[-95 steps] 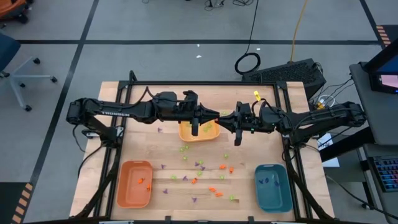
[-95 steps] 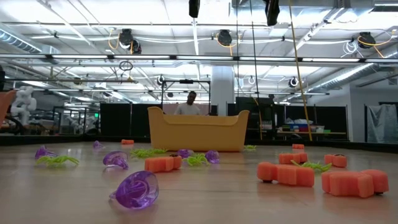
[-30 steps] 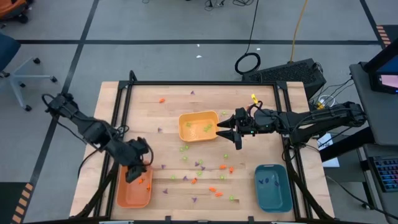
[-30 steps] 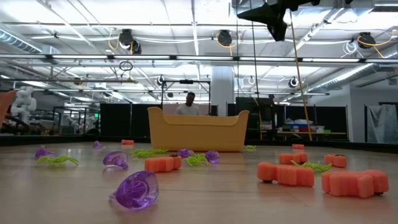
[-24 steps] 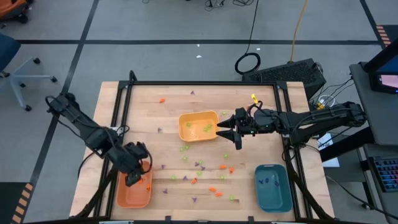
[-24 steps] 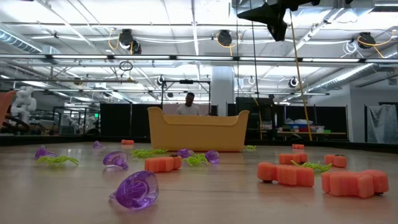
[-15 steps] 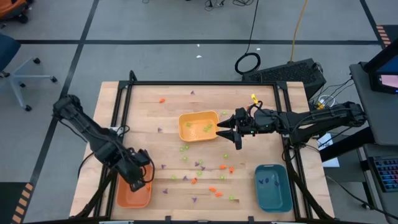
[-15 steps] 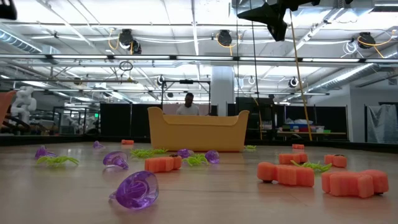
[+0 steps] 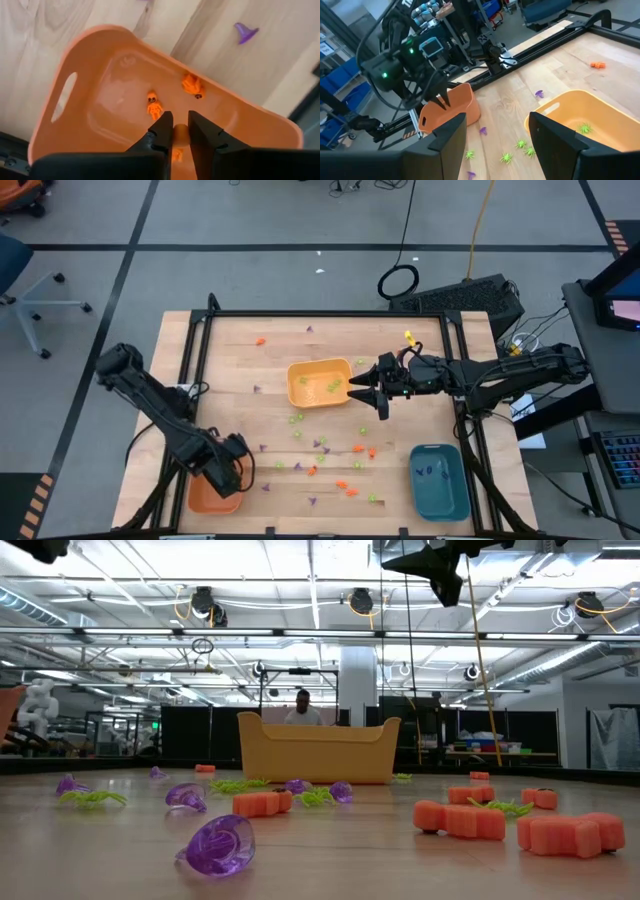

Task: Sort Halloween decoration
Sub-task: Put the orange skeleton toy into the orange bin, then put the violet witch hat toy into the blue bin

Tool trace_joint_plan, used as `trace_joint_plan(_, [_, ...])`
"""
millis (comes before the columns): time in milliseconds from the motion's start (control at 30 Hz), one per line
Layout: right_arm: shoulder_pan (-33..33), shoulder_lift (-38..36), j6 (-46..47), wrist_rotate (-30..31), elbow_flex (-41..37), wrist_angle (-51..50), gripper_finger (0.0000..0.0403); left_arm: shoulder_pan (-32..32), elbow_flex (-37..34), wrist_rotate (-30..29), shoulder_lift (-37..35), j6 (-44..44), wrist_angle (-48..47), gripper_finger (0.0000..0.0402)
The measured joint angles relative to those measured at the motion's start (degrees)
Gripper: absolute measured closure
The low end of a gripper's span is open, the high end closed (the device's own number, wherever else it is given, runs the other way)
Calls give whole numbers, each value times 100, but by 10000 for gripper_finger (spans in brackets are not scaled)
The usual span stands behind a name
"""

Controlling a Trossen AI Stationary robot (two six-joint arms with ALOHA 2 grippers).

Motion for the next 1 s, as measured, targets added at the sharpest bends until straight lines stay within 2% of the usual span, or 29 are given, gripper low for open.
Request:
trace_joint_plan(367, [0, 0, 293, 0, 0, 4, 202, 0, 0, 24, 201, -7, 4, 236])
trace_joint_plan(667, [0, 0, 295, 0, 0, 4, 202, 0, 66, 84, 197, -282, 4, 165])
trace_joint_plan(867, [2, 0, 309, 0, 0, 4, 202, 9, 94, 542, 58, -595, -13, 144])
trace_joint_plan(1000, [1, -2, 521, -2, 0, 7, 202, 17, 311, 510, -286, -793, -50, 144])
